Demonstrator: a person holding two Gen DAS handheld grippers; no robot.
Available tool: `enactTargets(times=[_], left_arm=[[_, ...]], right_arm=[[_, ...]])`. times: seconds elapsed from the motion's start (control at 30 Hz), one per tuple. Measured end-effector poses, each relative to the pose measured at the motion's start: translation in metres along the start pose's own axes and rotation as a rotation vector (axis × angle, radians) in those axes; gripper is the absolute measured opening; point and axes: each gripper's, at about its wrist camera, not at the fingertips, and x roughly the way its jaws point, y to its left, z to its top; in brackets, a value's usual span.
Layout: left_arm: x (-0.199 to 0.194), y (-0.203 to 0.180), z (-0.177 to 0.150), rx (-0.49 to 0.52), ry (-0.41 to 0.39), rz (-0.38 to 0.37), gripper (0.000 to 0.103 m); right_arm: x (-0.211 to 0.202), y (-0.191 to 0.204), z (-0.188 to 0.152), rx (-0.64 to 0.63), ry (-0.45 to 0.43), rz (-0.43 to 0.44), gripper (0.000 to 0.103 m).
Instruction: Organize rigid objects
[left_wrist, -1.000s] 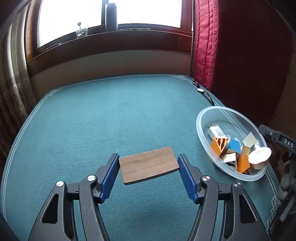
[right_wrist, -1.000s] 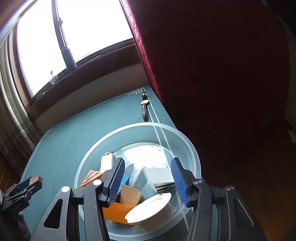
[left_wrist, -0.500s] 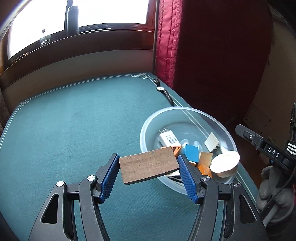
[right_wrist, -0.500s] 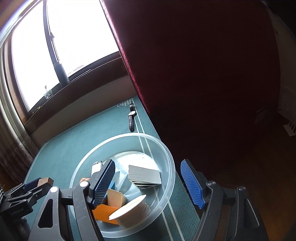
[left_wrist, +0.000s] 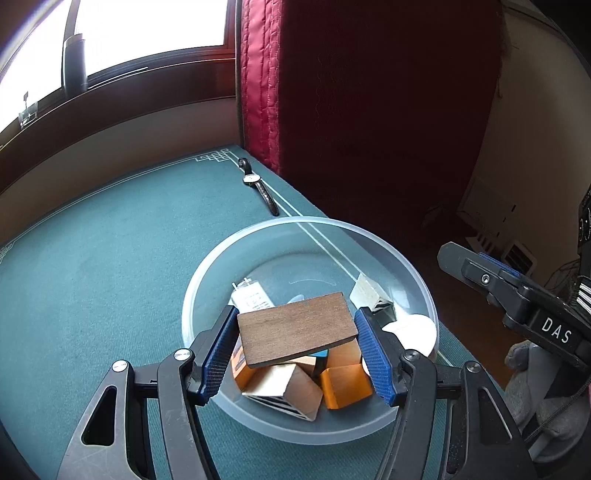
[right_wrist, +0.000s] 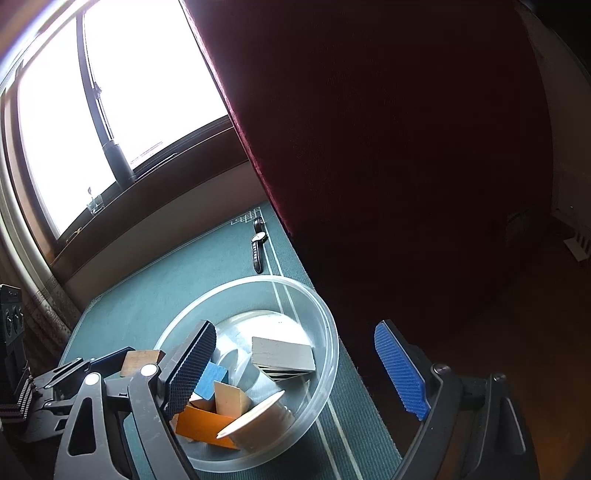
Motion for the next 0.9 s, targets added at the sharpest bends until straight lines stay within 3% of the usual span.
enactTargets(times=[0.27,0.33,0.4,0.6,0.9], left_arm=[[0.022,-0.003,0.01,-0.02,-0.018,-0.037,0.067],[0.024,0.004,0.01,-0.052,-0.024,-0.049,0.082],[0.023,0.012,0.008,-0.086,-0.031,-0.053,0.084],[0.012,0.022,0.003,-0.114,-0.041,-0.017,0.084],[-0.007,0.02,-0.01,-0.051,-0.057,0.079,0.089]], right_arm=[[-0.003,-0.004,-0.002,0.011,-0.024,-0.013,0.096],[-0.007,-0.009,-0.004,0.014,-0.032,-0.021,0.097],[-0.008,-0.011,-0.004,0.02,-0.035,-0.026,0.098],[-0.009,-0.012,-0.006,0.023,-0.035,-0.035,0.1],[-0.012,-0.004,-0.011,0.0,-0.018,-0.038,0.102]])
